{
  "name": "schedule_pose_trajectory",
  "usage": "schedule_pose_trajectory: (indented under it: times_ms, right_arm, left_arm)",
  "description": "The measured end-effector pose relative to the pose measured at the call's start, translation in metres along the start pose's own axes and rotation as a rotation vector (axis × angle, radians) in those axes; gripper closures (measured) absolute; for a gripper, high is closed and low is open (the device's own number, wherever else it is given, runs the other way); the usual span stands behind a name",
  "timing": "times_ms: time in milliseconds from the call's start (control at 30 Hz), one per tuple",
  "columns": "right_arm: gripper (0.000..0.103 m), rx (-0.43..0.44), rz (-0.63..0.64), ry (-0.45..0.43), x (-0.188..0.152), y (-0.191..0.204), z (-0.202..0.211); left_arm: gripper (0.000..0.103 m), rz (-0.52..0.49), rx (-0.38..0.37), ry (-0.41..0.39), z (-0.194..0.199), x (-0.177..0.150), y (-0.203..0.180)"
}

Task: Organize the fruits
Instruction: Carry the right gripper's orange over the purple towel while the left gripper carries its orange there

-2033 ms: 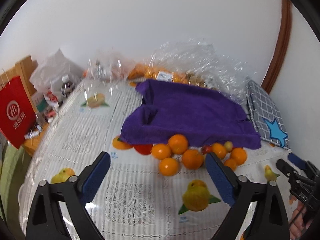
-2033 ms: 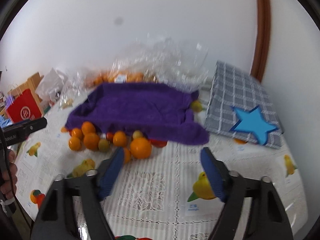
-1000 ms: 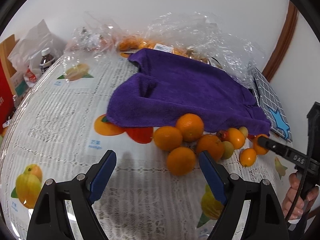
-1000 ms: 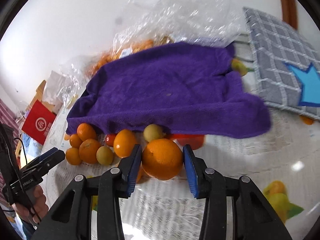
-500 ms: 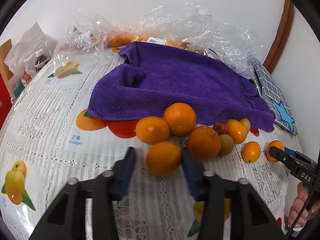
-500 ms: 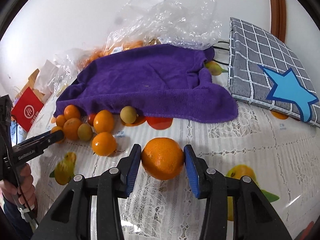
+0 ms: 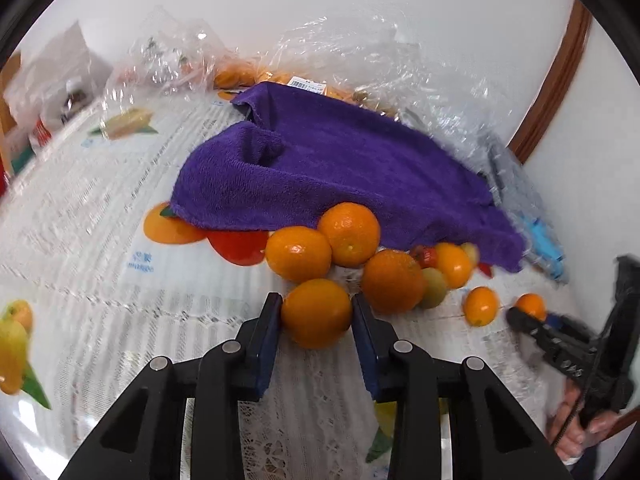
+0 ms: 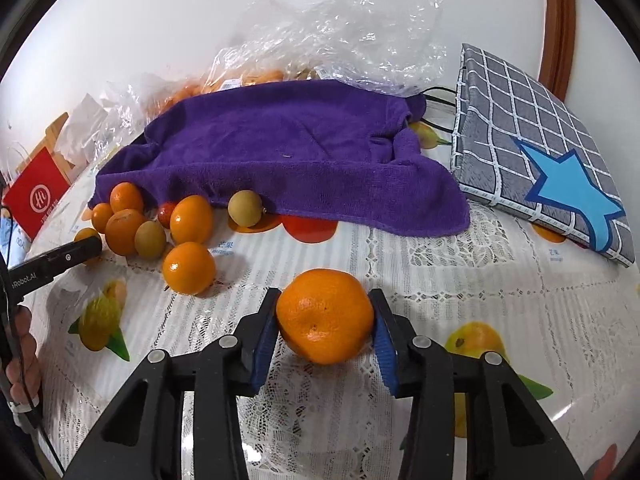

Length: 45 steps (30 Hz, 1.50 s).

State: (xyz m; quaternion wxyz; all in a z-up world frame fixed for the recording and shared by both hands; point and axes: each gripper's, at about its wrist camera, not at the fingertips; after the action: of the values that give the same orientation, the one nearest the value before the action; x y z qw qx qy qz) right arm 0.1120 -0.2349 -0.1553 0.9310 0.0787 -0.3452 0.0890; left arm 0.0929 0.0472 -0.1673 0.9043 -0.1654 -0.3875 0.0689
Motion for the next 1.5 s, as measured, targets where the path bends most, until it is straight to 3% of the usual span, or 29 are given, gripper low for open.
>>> schedule_pose_trajectory:
  times_ms: [100, 300, 467, 967, 1333, 1500]
  right_arm:
    - [0.060, 0.045, -0.024, -0.025, -0.001, -0.005, 0.006]
    - [0.060, 0.068, -0.013, -0.089, -0.003, -0.001, 0.017]
    - [0.060, 0.072, 0.020, -0.109, -0.006, 0.006, 0.023]
    - [0.060, 0.120, 0.012, -0.153, -0.010, 0.004, 0.034]
    - [0.060, 0.127, -0.013, -0.130, -0.009, 0.003, 0.035]
    - [0.060, 0.136, 0.011, -0.158, -0.004, 0.011, 0.045]
  left_arm:
    - [0.070, 0.061, -0.079, -0.057, 0.012, -0.002, 0.011]
    - [0.070, 0.068, -0.049, -0.110, 0.021, -0.002, 0.010]
    - [0.070, 0.029, -0.079, -0.157, 0.031, -0.002, 0.002]
    - [0.070, 0.005, -0.079, -0.218, 0.043, -0.003, -0.001]
    - [0.070, 0.006, -0.075, -0.227, 0.045, -0.002, -0.003]
    - [0.070, 0.000, -0.079, -0.223, 0.044, -0.002, -0.004]
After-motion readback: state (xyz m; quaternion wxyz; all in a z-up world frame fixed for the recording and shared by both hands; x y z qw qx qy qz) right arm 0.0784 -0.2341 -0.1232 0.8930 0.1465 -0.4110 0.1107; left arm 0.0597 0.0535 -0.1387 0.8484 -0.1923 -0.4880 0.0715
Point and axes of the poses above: each gripper's, at about its wrist camera, not at the fingertips, and z roughly against the way its jaws point, y to its left, x to its top, and after that the axes turned 4 degrees about -y, right-handed
